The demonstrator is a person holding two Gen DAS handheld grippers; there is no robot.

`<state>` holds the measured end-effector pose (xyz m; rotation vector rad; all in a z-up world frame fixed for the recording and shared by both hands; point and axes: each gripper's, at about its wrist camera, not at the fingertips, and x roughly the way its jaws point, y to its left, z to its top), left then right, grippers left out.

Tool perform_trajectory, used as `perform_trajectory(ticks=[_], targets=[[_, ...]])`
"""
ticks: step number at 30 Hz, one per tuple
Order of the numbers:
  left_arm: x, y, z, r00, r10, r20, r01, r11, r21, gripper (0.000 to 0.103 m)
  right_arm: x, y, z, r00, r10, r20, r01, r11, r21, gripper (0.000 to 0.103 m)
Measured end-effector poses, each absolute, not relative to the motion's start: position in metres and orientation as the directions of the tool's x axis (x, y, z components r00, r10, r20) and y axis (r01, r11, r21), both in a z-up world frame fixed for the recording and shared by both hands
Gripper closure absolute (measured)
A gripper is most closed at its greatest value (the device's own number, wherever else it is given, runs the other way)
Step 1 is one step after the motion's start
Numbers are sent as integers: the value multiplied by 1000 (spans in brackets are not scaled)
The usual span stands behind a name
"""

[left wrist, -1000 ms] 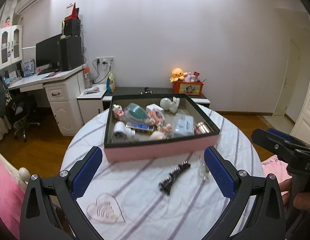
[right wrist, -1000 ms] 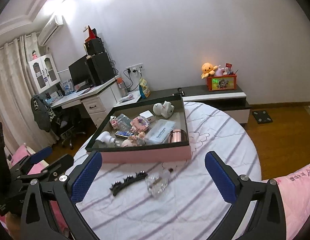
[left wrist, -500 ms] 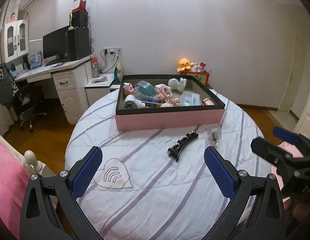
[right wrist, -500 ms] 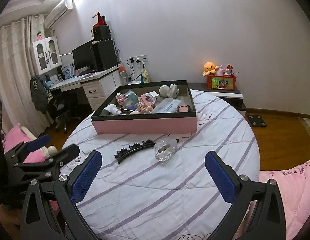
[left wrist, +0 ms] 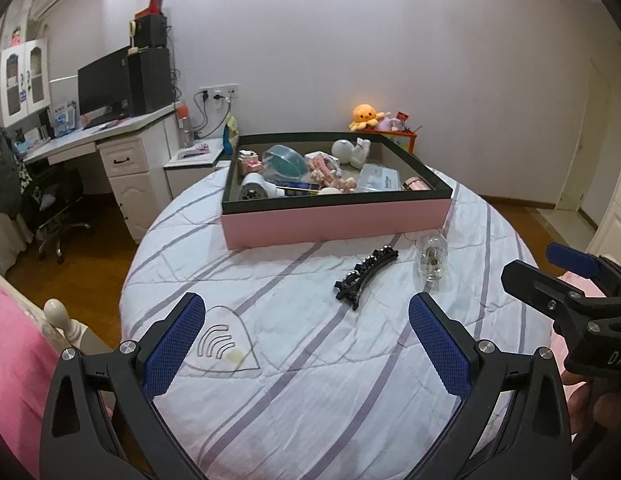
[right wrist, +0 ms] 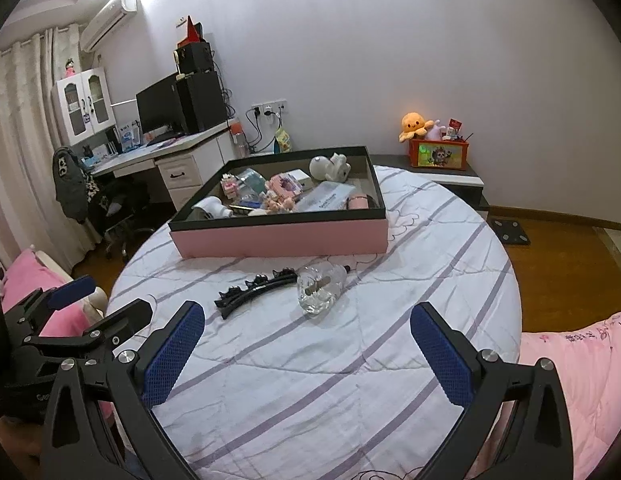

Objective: Organize rigid objects
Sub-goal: 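Withdraw both grippers from the box, then grasp the black hair clip with the left gripper while the right grasps the glass bottle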

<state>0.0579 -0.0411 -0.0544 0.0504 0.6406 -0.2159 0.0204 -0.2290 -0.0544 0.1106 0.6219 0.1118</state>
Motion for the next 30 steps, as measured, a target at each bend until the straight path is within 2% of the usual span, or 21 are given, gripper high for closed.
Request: perform_trajectory(ticks=[6,19,21,22,23,25,27,30], targets=[[89,-58,-74,736,-210,-644,269,963,-6,0,44,-239,-71,778,117,-617,-44,990,132,0],[151,-102,-110,664,-188,-724,377,920,108,0,82,-255,-92,734,116,-669,-14,988,156,0],[161,-108,-115,629,-189,-754,411,904,116,3,86,-255,-95,727,124,-675,-18,987,162,0],[165,-112,-118,607,-201,-769,434,894,108,7,88,-255,-96,725,127,-677,-18,986,166,0],[169,-114,-121,578,-224,-785,463,882,89,16,89,-254,-97,723,130,-678,-19,985,169,0],[172,-119,-120,566,-258,-783,496,865,74,27,91,-254,-99,719,131,-682,-18,985,171,0],[169,-121,-119,550,-293,-782,529,847,55,52,92,-254,-99,716,130,-686,-16,985,170,0],[162,-117,-117,556,-306,-773,526,850,41,79,96,-255,-100,711,124,-692,-12,986,165,0]])
